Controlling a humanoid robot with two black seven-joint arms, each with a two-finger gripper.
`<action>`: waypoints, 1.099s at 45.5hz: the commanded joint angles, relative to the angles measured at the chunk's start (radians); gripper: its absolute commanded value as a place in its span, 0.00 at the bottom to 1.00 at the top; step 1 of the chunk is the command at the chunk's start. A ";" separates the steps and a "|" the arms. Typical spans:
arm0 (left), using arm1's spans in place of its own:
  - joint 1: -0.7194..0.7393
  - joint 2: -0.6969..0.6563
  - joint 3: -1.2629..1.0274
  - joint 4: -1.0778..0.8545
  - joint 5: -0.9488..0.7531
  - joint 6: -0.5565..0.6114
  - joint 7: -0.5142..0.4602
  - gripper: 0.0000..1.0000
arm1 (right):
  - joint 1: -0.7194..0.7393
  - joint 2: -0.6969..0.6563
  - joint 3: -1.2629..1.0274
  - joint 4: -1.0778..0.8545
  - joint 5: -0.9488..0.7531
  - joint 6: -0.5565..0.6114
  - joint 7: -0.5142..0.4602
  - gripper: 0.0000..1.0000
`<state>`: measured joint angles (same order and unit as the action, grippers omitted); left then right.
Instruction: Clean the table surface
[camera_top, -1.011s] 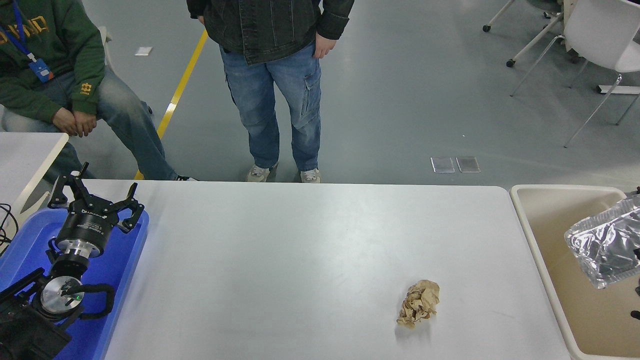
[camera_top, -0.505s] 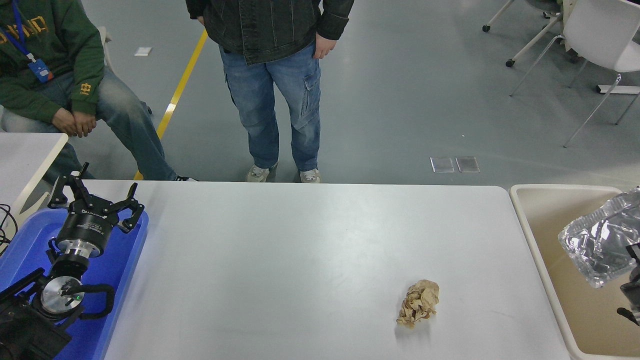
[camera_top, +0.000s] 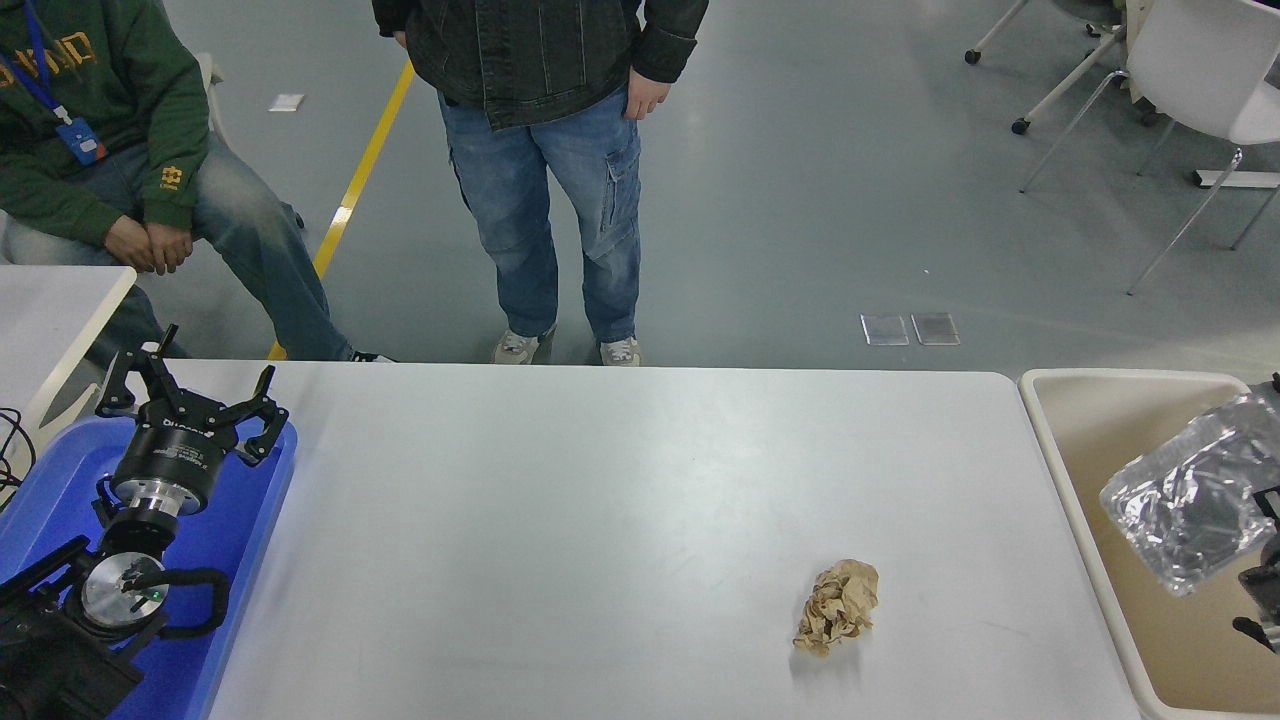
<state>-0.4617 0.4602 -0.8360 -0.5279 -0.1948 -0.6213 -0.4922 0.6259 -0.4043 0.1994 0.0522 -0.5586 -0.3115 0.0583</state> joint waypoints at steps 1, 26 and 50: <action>0.000 0.000 0.000 0.000 0.000 0.000 0.000 1.00 | 0.000 -0.001 -0.032 0.000 0.020 -0.003 0.000 1.00; 0.000 0.000 0.002 0.000 0.000 0.002 0.001 1.00 | 0.002 -0.010 -0.032 -0.011 0.124 -0.003 -0.002 1.00; -0.002 0.000 0.000 0.000 0.000 0.002 0.001 1.00 | -0.014 -0.096 0.118 0.142 0.138 0.017 -0.002 1.00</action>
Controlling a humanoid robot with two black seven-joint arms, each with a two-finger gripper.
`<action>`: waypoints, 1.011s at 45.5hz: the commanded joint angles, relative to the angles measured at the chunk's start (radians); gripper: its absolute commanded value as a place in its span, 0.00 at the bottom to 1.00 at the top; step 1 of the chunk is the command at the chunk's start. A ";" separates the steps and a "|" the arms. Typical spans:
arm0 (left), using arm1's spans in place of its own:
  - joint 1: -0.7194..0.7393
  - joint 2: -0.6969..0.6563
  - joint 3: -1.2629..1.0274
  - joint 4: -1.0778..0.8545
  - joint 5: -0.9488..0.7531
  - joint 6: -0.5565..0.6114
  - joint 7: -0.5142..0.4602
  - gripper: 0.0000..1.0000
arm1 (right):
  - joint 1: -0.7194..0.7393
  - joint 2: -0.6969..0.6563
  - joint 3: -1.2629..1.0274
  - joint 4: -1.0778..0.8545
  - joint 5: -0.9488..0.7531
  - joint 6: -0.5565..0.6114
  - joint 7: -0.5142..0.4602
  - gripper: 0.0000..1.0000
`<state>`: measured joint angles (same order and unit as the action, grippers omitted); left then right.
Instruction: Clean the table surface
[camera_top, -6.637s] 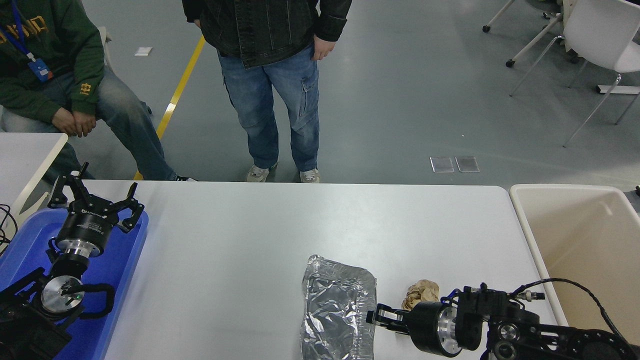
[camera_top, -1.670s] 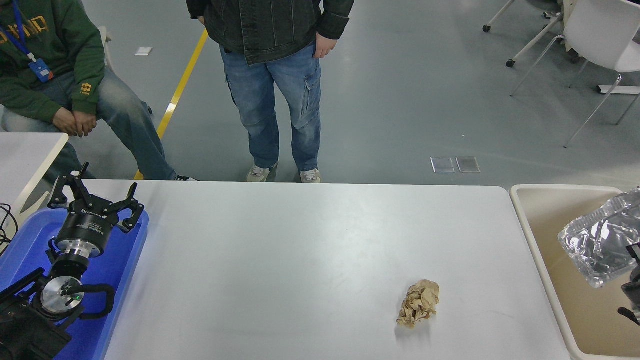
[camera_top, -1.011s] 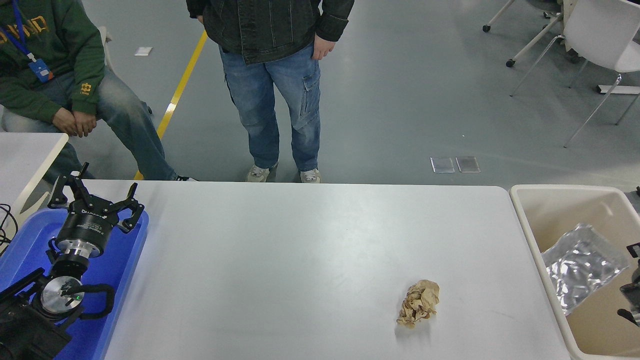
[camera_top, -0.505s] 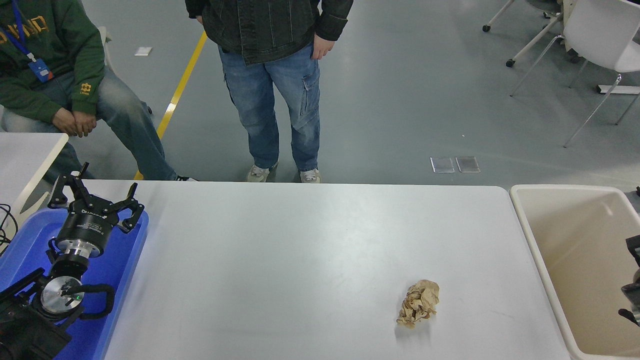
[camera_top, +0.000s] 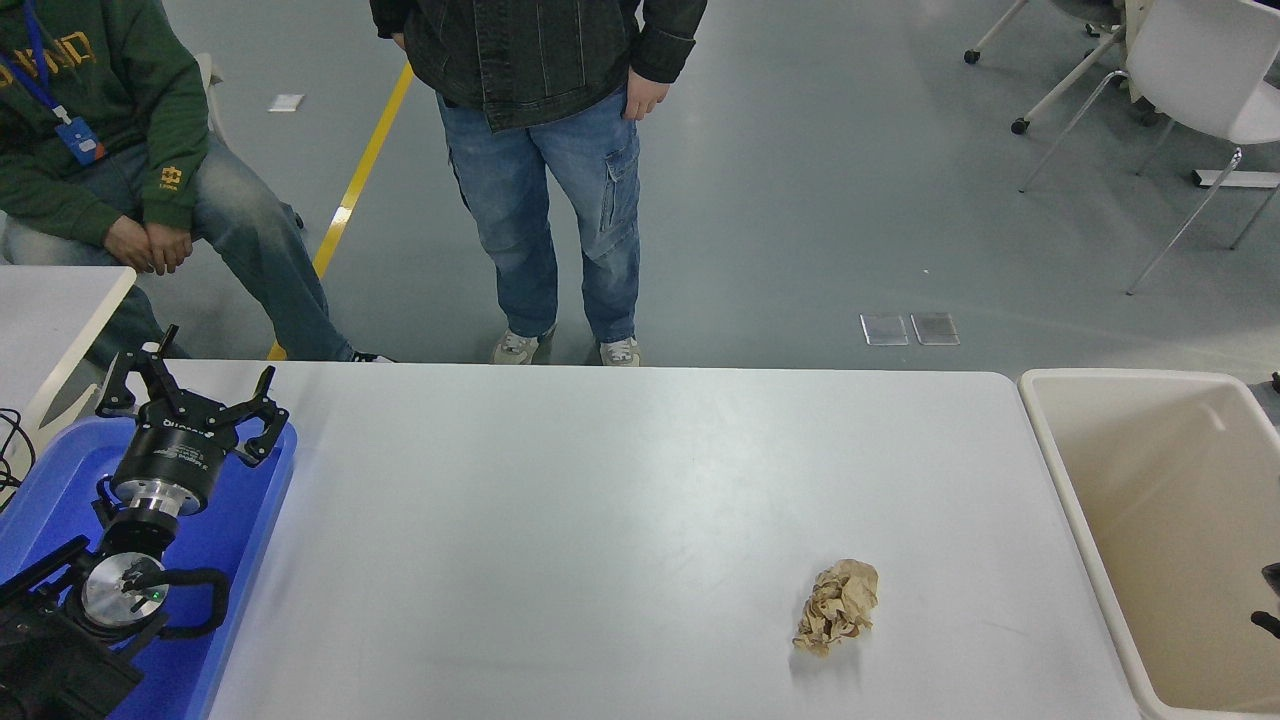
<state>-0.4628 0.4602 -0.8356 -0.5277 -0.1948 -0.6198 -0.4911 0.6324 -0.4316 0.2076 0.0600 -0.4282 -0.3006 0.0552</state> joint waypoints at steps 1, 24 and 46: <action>0.000 0.000 0.000 0.000 0.000 0.000 0.000 1.00 | -0.022 -0.082 0.127 0.164 0.008 0.006 0.002 1.00; 0.000 0.000 0.000 0.000 0.000 0.000 -0.001 1.00 | -0.134 -0.268 0.645 0.603 0.006 0.366 0.005 1.00; 0.001 0.000 0.001 0.000 0.000 0.000 -0.001 1.00 | -0.152 -0.300 0.701 0.710 0.006 0.600 0.066 1.00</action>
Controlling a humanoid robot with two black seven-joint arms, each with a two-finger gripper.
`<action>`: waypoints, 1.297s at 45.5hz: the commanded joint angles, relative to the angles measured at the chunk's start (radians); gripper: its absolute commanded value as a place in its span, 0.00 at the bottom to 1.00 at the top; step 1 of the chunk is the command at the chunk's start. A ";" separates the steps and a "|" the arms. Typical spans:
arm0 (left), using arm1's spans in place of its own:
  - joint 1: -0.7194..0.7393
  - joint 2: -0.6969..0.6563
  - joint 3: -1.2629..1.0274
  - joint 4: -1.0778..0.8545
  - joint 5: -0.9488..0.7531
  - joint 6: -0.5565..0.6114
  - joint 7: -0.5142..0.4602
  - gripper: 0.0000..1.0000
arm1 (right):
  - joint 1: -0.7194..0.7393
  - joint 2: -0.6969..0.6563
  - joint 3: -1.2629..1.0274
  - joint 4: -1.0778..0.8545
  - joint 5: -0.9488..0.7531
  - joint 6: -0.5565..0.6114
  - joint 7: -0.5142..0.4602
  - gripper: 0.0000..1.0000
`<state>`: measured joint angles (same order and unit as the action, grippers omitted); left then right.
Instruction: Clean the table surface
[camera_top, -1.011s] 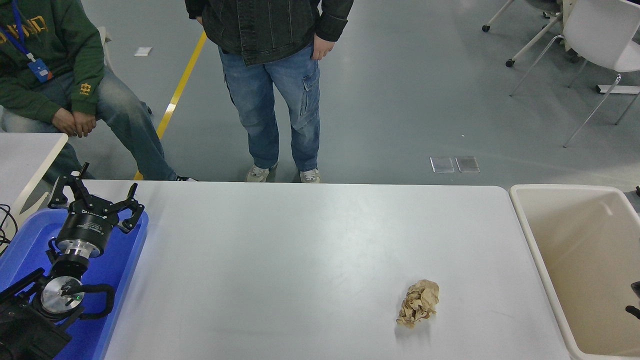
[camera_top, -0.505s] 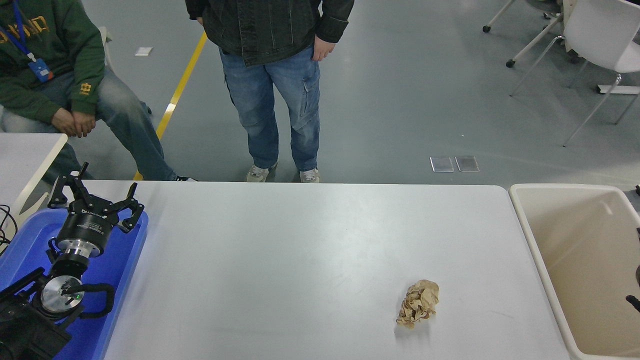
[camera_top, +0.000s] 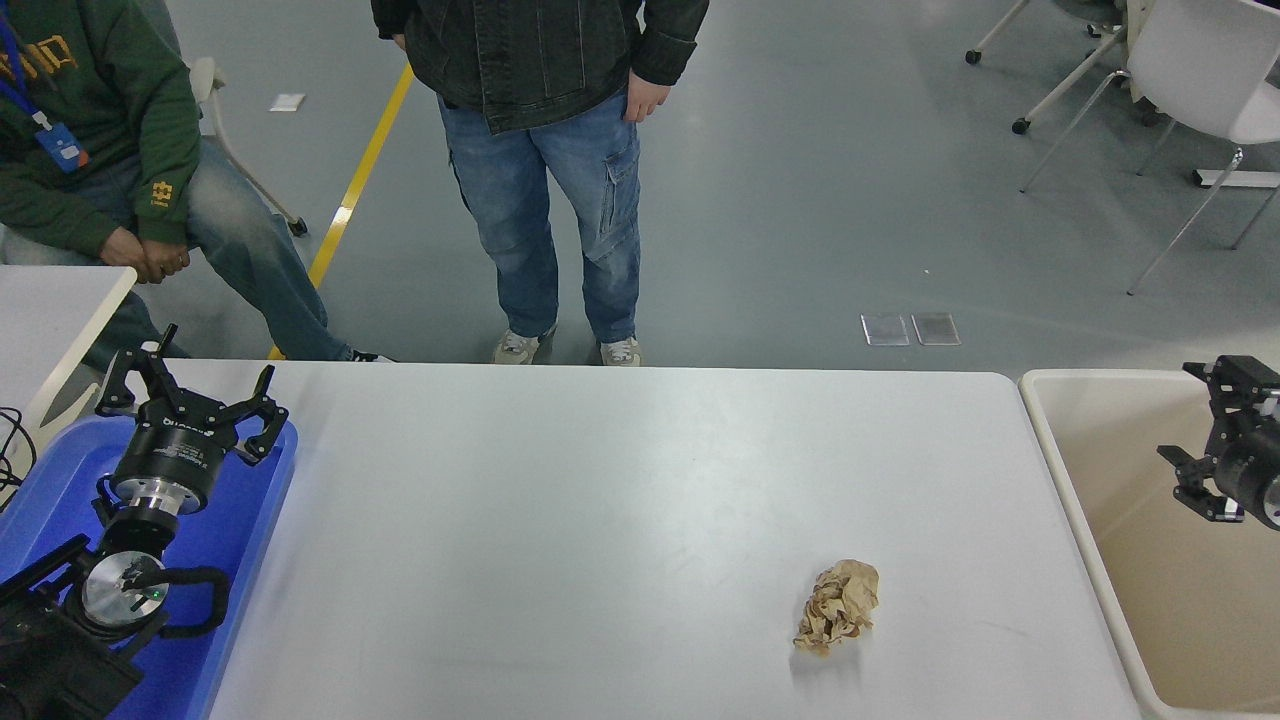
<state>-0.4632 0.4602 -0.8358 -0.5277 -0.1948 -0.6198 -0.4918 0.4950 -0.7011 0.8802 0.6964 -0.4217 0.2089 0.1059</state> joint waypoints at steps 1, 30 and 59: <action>0.001 0.000 0.001 0.000 0.000 0.000 0.001 1.00 | -0.018 -0.034 0.028 0.086 0.000 0.093 0.015 1.00; 0.000 0.000 0.001 0.000 0.000 0.000 -0.001 1.00 | -0.236 -0.179 0.025 0.698 -0.092 0.118 0.008 1.00; 0.000 0.000 0.001 0.000 0.000 0.000 -0.001 1.00 | -0.214 -0.215 0.002 0.971 -0.261 0.060 -0.400 1.00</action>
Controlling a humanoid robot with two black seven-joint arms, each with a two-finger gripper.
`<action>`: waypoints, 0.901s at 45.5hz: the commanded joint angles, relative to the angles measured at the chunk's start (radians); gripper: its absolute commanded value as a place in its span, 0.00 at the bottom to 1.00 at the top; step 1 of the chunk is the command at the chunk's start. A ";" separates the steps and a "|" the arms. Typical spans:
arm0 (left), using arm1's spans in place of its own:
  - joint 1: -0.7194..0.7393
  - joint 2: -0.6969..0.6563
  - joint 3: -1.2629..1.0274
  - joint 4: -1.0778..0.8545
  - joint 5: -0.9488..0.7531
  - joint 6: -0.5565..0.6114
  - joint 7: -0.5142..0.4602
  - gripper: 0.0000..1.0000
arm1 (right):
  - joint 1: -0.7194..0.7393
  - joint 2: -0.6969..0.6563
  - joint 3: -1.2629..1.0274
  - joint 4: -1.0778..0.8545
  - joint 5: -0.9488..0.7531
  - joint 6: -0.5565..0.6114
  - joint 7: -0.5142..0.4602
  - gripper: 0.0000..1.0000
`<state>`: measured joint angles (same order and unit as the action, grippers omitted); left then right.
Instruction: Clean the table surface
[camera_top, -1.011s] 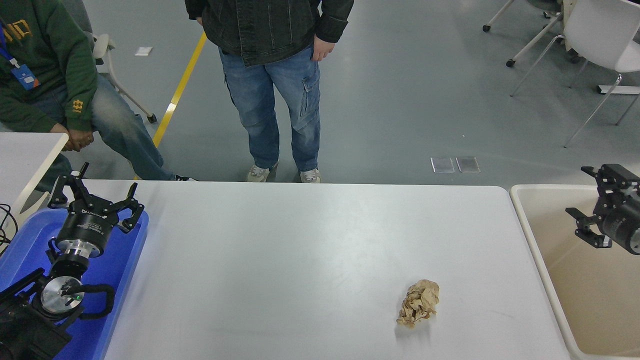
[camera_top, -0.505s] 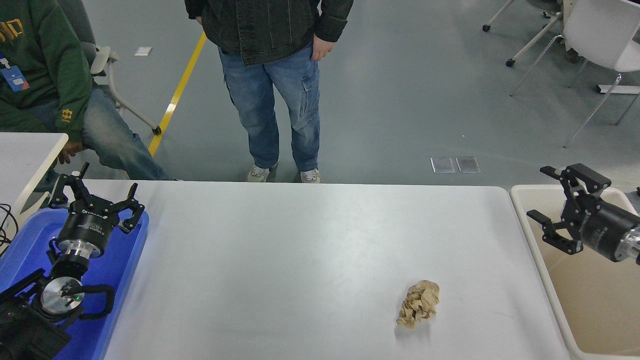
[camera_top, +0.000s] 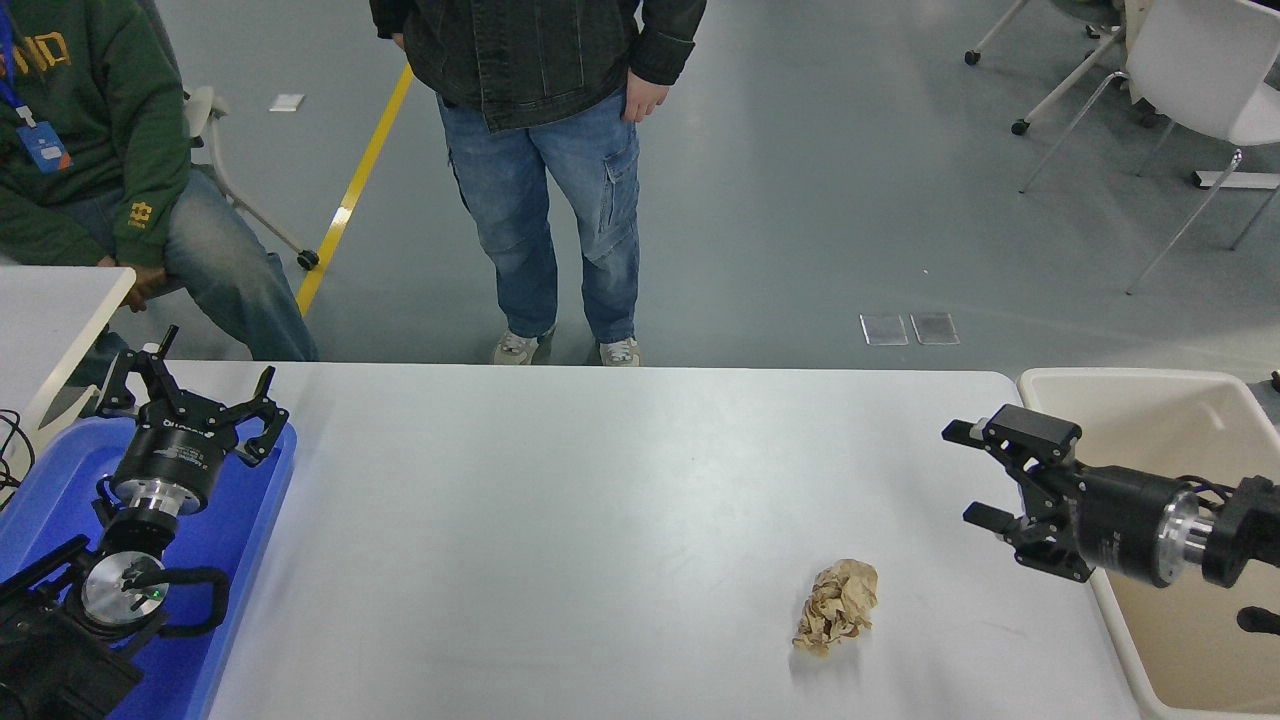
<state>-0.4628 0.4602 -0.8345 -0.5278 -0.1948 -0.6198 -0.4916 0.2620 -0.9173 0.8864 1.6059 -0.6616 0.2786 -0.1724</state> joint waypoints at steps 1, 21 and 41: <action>0.000 0.000 0.000 0.000 0.000 0.000 -0.001 1.00 | 0.026 0.002 -0.004 0.065 -0.021 -0.010 -0.130 1.00; 0.000 0.000 0.000 0.000 0.000 0.000 0.001 1.00 | 0.203 0.083 -0.216 0.054 0.109 -0.111 -0.317 1.00; 0.000 0.000 -0.002 0.000 0.000 -0.002 -0.001 1.00 | 0.186 0.190 -0.230 0.035 0.126 -0.128 -0.398 1.00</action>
<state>-0.4631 0.4602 -0.8353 -0.5279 -0.1948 -0.6206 -0.4916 0.4475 -0.7795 0.6713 1.6522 -0.5537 0.1730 -0.4913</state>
